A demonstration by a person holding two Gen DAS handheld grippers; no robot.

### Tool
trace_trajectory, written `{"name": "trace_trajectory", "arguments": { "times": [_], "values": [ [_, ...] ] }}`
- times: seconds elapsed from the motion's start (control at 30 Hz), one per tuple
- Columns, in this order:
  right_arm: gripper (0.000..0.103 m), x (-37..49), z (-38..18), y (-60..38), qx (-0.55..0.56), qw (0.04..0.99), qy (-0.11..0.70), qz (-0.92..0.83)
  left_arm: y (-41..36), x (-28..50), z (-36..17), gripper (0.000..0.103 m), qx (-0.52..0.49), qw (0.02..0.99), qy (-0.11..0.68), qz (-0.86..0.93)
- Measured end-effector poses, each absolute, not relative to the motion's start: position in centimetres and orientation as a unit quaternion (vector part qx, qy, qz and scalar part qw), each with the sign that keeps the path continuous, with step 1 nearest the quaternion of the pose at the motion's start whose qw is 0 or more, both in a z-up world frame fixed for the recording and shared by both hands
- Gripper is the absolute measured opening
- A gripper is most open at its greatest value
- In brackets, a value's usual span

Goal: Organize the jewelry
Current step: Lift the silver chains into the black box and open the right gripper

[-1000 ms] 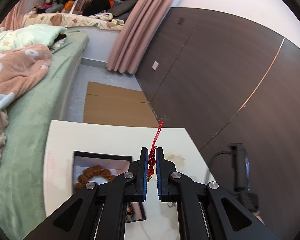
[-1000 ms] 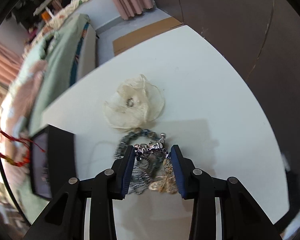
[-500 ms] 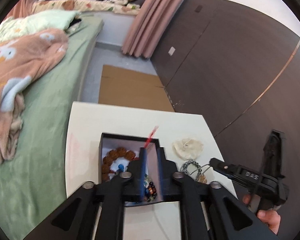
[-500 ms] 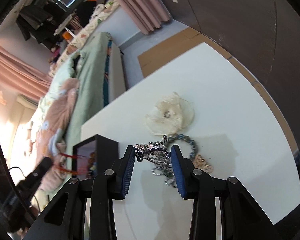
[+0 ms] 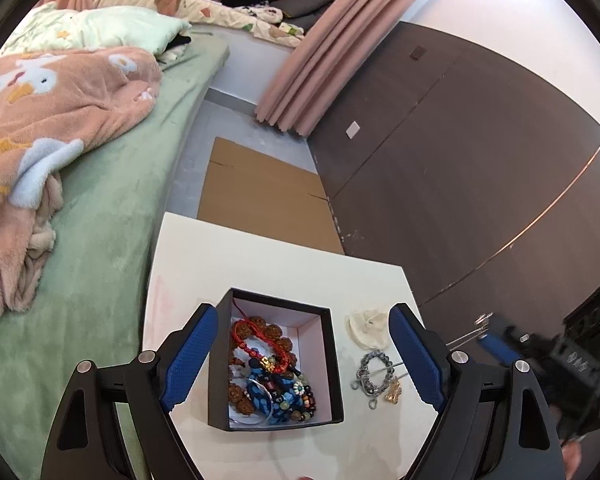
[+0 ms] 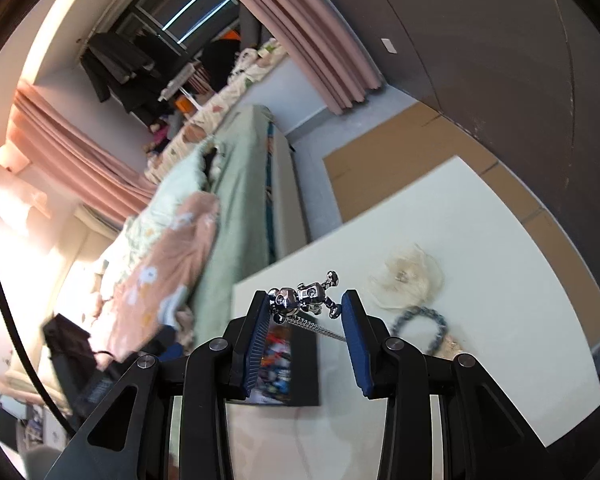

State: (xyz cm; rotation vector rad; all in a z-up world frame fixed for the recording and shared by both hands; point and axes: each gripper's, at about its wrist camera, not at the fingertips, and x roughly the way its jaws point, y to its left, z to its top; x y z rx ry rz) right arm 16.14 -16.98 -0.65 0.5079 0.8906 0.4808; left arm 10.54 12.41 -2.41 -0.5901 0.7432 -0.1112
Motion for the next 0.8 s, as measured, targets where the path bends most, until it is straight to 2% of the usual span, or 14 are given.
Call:
{"name": "trace_trajectory", "arguments": {
  "times": [0.4,0.8],
  "values": [
    [0.038,15.4,10.7,-15.4,0.224,0.882,0.345,0.230,13.4,9.9,-1.3,0.087,-0.306,0.893,0.322,-0.070],
    [0.038,13.7,18.7,-12.2,0.194,0.903,0.299,0.241,14.6,9.5,-1.4,0.087,-0.315,0.895,0.309,-0.057]
  ]
}}
